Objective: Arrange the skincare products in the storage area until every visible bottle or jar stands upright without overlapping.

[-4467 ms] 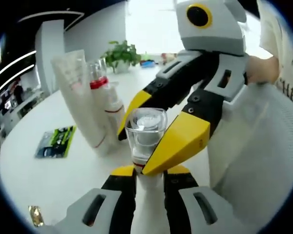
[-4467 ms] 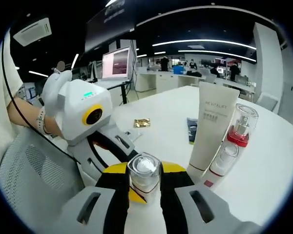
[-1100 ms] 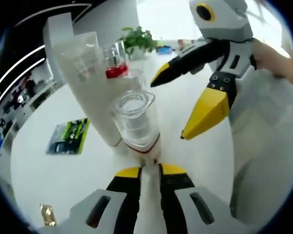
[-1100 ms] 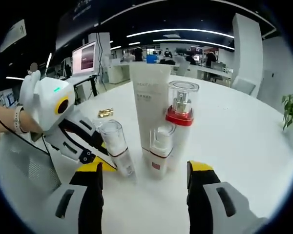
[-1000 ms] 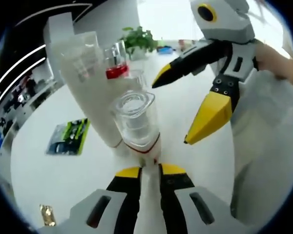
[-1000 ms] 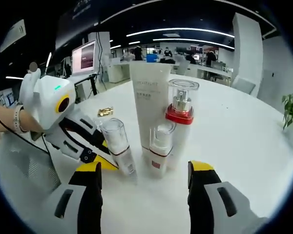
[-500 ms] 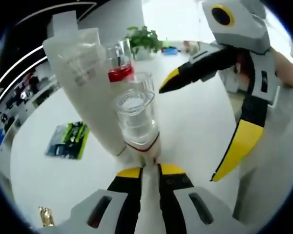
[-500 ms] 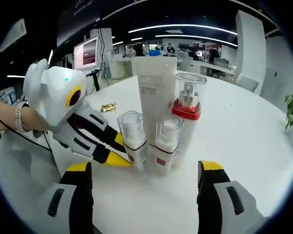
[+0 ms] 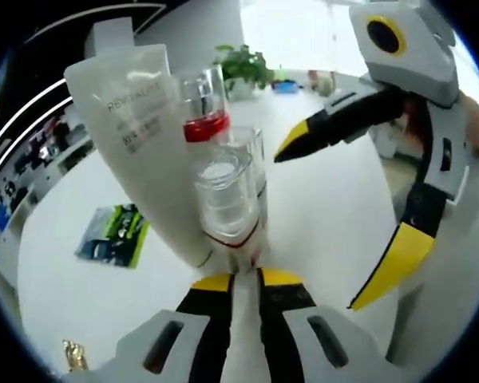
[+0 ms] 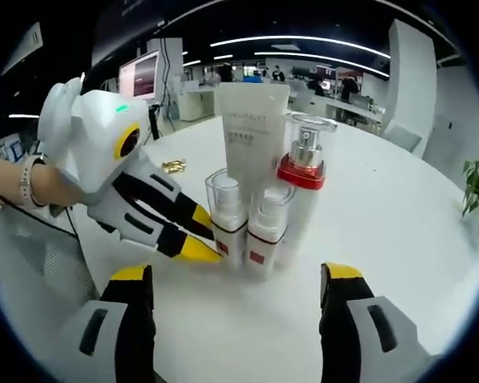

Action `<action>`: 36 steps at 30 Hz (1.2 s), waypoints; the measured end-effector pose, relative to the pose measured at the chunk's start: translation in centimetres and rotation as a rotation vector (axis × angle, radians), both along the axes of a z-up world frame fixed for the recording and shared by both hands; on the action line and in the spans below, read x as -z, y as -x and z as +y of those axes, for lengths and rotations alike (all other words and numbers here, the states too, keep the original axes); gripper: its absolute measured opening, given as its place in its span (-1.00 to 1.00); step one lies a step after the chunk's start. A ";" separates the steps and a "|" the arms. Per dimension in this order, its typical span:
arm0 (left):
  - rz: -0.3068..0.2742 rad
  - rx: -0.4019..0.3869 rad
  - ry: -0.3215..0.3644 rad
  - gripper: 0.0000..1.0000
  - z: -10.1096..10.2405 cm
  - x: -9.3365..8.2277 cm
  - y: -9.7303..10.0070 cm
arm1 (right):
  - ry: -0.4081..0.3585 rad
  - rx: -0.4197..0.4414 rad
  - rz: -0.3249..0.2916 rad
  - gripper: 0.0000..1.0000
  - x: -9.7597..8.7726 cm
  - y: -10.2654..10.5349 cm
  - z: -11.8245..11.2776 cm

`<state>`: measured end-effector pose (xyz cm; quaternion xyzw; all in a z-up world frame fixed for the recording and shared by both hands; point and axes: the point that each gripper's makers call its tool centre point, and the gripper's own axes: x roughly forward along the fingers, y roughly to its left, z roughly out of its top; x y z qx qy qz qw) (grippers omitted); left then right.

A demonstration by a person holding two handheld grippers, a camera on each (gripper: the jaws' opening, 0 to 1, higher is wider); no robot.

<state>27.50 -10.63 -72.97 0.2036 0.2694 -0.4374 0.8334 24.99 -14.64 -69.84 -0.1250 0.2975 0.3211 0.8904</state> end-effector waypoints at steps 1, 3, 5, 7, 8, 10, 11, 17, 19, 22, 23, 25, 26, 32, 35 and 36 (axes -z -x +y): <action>0.003 -0.003 0.001 -0.86 0.0 0.0 -0.1 | 0.002 -0.001 -0.001 0.70 0.0 0.0 0.0; -0.002 -0.003 0.001 -0.86 -0.2 0.0 -0.1 | 0.002 -0.007 -0.003 0.70 0.0 0.0 0.1; 0.000 -0.011 0.004 -0.86 -0.4 0.0 0.0 | 0.006 -0.010 0.001 0.69 0.1 0.1 0.2; -0.001 -0.014 0.007 -0.86 -0.4 0.0 -0.1 | 0.015 -0.012 0.008 0.68 0.3 0.2 0.1; -0.001 -0.016 0.009 -0.86 -0.4 0.0 -0.1 | 0.018 -0.012 0.008 0.68 0.3 0.2 0.1; 0.000 -0.023 0.011 -0.86 -0.4 0.0 -0.3 | 0.018 -0.014 0.006 0.67 0.3 0.2 0.1; -0.002 -0.028 0.012 -0.86 -0.4 0.0 -0.4 | 0.017 -0.014 0.006 0.67 0.3 0.2 0.2; -0.002 -0.029 0.010 -0.86 -0.5 -0.1 -0.5 | 0.024 -0.024 0.012 0.66 0.4 0.4 0.3; -0.001 -0.029 0.011 -0.86 -0.5 -0.1 -0.5 | 0.025 -0.025 0.014 0.65 0.4 0.4 0.3; 0.000 -0.029 0.011 -0.86 -0.4 0.0 -0.5 | 0.029 -0.025 0.014 0.65 0.5 0.4 0.3; 0.001 -0.029 0.011 -0.86 -0.4 0.0 -0.6 | 0.031 -0.024 0.011 0.64 0.4 0.4 0.2; 0.005 -0.027 0.018 -0.84 -0.5 0.0 -0.5 | 0.032 -0.025 0.008 0.65 0.4 0.4 0.2; 0.002 -0.029 0.019 -0.84 -0.5 0.0 -0.6 | 0.033 -0.024 0.011 0.65 0.4 0.4 0.2; -0.012 -0.024 0.011 -0.76 -0.1 -0.5 -0.4 | 0.039 -0.030 0.000 0.65 0.3 0.3 0.3; -0.017 -0.024 0.004 -0.75 0.3 -0.6 -0.4 | 0.038 -0.027 -0.011 0.66 0.2 0.2 0.2; -0.015 -0.026 0.005 -0.74 0.4 -0.7 -0.4 | 0.036 -0.027 -0.004 0.67 0.3 0.3 0.2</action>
